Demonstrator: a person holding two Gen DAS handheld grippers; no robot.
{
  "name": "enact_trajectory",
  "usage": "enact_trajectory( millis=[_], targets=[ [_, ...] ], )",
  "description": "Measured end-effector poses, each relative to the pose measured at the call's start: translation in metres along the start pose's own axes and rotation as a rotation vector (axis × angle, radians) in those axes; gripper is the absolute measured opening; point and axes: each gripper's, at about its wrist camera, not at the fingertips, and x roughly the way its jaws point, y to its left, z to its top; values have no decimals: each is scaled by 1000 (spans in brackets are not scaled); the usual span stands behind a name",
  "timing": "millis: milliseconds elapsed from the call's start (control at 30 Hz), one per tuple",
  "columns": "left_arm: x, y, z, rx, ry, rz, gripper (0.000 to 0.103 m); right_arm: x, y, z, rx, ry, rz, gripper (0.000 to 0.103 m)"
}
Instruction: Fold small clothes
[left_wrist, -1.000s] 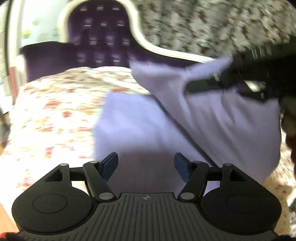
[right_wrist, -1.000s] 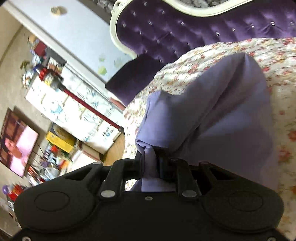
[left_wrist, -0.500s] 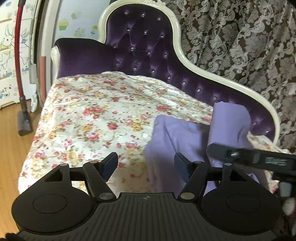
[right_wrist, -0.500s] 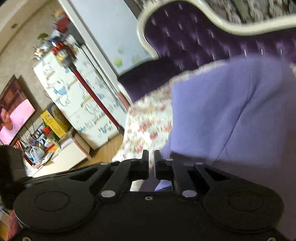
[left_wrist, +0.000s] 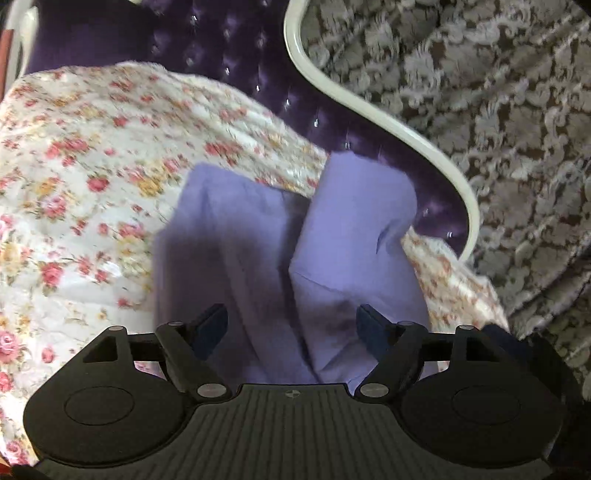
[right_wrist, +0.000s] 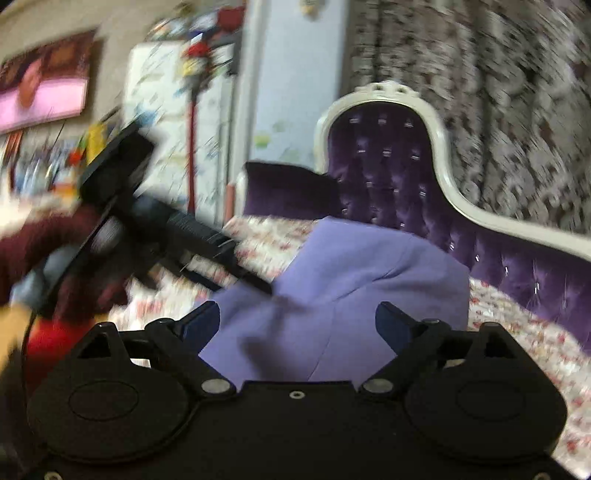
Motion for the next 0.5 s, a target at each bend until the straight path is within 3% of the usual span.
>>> enact_trajectory(
  millis=[67,267,333,367,400,433,467,500],
  targets=[
    [7,-3,3,10,21,11,76,2,19,-9,-101,6,9,99],
    [35,2,19,-38,124,-53,76,24,52,-32,-307,20,-13,98],
    [44,2,21,-39,139,-57,75,32,58,-38,-340,22,-37,94],
    [47,2,22,-39,139,-64,75,35,59,-40,-350,25,-49,83],
    [48,2,23,-36,133,-74,63,40,59,-40,-357,34,-60,71],
    [49,1,23,-25,117,-89,34,40,59,-43,-360,42,-78,63],
    [48,-2,23,-6,104,-118,25,41,55,-45,-352,43,-94,47],
    [45,-7,24,20,91,-128,16,40,52,-43,-325,41,-89,37]
  ],
)
